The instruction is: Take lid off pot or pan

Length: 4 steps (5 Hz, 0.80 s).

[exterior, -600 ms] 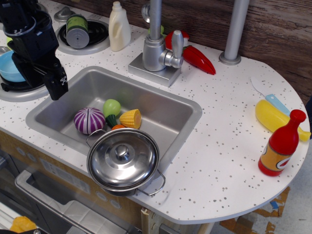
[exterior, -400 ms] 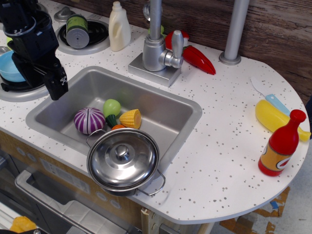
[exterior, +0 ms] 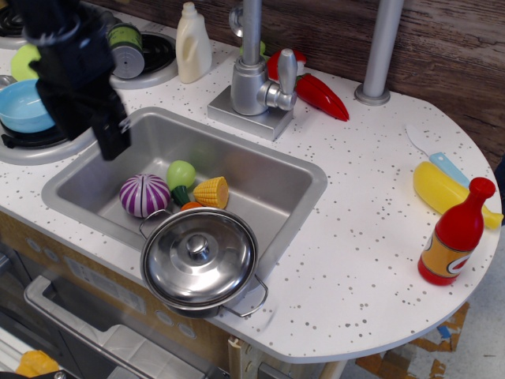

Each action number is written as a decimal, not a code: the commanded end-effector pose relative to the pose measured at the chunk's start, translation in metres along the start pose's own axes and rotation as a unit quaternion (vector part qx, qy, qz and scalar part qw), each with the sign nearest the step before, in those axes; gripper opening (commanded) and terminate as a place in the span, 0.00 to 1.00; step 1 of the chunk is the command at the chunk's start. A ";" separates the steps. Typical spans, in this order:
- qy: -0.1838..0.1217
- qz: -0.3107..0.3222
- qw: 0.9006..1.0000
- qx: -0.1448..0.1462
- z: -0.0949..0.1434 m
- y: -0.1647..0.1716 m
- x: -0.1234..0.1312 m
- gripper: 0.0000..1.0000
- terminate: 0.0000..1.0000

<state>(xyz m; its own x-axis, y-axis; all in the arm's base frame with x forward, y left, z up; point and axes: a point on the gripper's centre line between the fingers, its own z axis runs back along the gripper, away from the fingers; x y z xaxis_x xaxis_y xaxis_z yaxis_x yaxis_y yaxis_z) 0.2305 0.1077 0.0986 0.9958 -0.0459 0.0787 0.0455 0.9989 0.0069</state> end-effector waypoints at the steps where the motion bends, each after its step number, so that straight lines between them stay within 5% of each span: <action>1: -0.022 0.036 0.999 -0.010 0.042 -0.055 0.001 1.00 0.00; 4: -0.059 0.047 0.996 -0.050 -0.011 -0.104 -0.018 1.00 0.00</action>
<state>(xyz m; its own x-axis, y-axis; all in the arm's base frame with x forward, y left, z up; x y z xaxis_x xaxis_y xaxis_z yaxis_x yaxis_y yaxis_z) 0.2061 0.0031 0.0711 0.9804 0.0683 0.1850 -0.0482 0.9927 -0.1110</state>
